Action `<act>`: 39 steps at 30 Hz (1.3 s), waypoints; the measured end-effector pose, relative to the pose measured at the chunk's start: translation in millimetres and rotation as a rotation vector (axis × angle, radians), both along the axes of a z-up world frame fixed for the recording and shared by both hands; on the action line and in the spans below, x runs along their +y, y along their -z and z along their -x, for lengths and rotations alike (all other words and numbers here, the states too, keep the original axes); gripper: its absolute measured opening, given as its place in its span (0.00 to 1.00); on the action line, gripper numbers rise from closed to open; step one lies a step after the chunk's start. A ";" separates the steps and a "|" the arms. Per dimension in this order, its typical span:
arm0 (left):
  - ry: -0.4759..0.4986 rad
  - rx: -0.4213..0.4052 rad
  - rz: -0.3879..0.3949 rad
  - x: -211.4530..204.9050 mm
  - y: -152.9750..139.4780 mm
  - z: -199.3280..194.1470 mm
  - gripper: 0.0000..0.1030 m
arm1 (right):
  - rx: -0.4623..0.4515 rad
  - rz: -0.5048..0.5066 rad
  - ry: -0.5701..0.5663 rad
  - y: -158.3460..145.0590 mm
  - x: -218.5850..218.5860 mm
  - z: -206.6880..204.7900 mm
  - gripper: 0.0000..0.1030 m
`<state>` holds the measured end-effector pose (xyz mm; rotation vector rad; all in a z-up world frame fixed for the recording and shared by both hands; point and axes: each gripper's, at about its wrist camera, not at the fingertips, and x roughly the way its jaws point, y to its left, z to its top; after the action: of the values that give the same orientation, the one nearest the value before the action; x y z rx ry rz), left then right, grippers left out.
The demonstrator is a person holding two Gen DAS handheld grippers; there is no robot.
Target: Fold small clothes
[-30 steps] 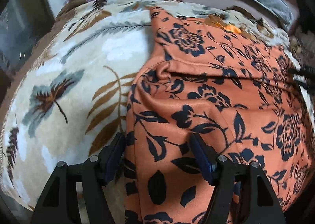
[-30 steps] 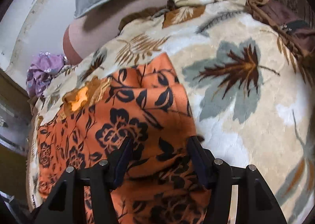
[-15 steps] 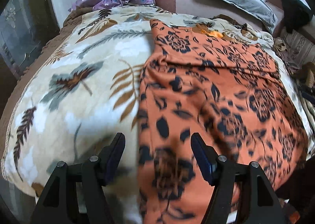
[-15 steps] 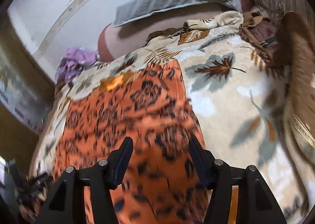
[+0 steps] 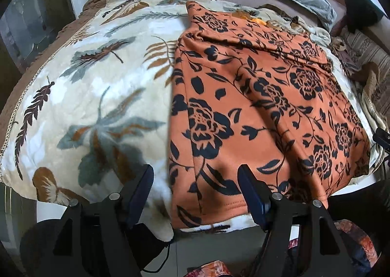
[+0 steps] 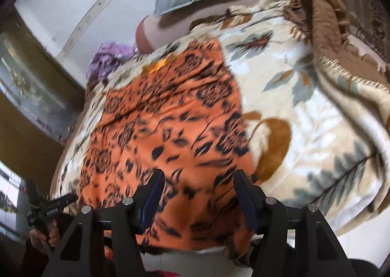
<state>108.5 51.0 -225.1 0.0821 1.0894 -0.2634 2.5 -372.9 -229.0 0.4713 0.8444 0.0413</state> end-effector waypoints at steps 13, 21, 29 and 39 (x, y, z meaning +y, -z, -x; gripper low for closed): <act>-0.027 -0.041 -0.077 -2.3 0.9 2.9 0.59 | 0.116 0.012 -0.040 27.5 22.6 -13.9 0.61; -0.001 -0.107 -0.132 -14.7 -6.4 2.7 0.59 | 0.103 0.005 0.048 12.1 -5.7 -11.0 0.61; -0.005 -0.130 -0.168 -18.9 -9.3 -3.7 0.59 | 0.117 0.004 0.075 13.6 -11.1 -13.5 0.61; -0.002 -0.128 -0.188 -21.7 -4.6 -4.3 0.60 | 0.130 0.007 0.072 14.9 -8.9 -18.5 0.61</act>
<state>112.7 29.3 -220.5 0.2626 0.9848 -0.1516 21.0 -381.8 -243.9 0.5010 0.9541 -0.0593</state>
